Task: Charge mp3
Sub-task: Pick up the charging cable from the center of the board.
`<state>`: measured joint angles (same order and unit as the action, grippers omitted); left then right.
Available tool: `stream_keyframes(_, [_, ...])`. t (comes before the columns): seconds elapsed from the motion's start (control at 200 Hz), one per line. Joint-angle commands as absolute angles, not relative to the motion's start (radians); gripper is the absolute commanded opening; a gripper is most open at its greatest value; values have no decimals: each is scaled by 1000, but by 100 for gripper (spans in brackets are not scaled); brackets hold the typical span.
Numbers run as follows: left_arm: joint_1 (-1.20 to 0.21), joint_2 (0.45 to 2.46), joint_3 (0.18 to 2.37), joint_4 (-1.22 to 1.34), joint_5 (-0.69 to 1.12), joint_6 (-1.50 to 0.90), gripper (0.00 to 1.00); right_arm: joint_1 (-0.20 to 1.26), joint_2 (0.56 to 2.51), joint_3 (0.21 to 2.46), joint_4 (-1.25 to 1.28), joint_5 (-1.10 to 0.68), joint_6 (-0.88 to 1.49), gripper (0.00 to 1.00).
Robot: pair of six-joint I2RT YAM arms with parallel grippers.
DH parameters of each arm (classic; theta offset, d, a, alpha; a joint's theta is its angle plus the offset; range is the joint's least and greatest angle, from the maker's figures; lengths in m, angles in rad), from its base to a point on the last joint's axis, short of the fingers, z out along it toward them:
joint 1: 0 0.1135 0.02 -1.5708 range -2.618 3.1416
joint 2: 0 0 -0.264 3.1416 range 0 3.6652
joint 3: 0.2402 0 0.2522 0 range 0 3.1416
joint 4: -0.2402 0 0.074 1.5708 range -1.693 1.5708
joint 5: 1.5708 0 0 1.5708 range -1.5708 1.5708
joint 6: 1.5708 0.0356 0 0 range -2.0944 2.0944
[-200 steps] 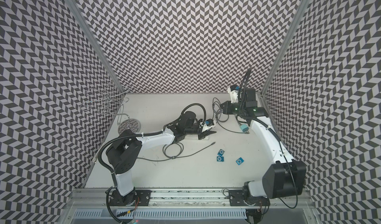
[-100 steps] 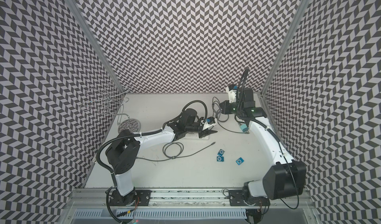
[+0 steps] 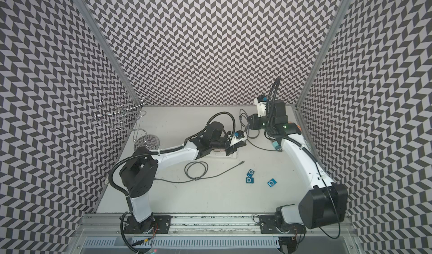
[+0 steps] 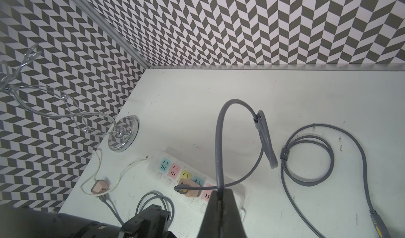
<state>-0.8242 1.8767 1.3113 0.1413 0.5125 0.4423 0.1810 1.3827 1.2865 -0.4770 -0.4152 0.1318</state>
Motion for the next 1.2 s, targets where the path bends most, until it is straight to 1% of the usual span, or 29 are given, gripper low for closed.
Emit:
stream_keyframes(0.0, [-825,1880,1339,131,530,419,0,186,1340,1269,-367,-443,126,9])
stream_keyframes(0.05, [-819,1868,1329,149,539,396,0,185,1335,1267,-361,-435,118,15])
stream_keyframes(0.125, [-802,1839,1296,207,559,343,0,181,1321,1268,-357,-386,111,34])
stream_keyframes(0.17, [-790,1817,1273,245,567,311,0,175,1305,1267,-349,-357,106,41])
stream_keyframes(0.27, [-758,1769,1228,329,598,231,0,138,1251,1246,-299,-362,82,49])
stream_keyframes(0.315, [-742,1750,1207,373,609,192,0,124,1221,1232,-271,-361,78,56])
stream_keyframes(0.386, [-718,1724,1180,439,622,123,0,106,1183,1205,-232,-359,61,58])
stream_keyframes(0.411, [-709,1715,1173,464,626,97,0,100,1169,1191,-218,-355,58,61])
stream_keyframes(0.546, [-647,1688,1145,620,650,-106,0,80,1090,1044,-110,-421,34,60])
stream_keyframes(0.651, [-611,1689,1156,709,669,-250,0,80,1035,887,9,-565,14,57])
stream_keyframes(0.716, [-591,1695,1160,765,674,-344,0,81,1011,792,124,-706,18,56])
stream_keyframes(0.756, [-580,1701,1158,803,679,-413,0,86,1006,738,212,-780,47,55])
stream_keyframes(0.801, [-569,1707,1153,859,687,-484,0,105,1002,683,316,-818,99,54])
stream_keyframes(0.871, [-557,1715,1136,960,696,-580,0,163,1002,624,437,-822,107,54])
stream_keyframes(0.991, [-554,1726,1118,1084,706,-681,0,279,1012,587,516,-786,-12,56])
stream_keyframes(1.197, [-555,1731,1086,1192,715,-756,0,326,1067,594,669,-774,-43,56])
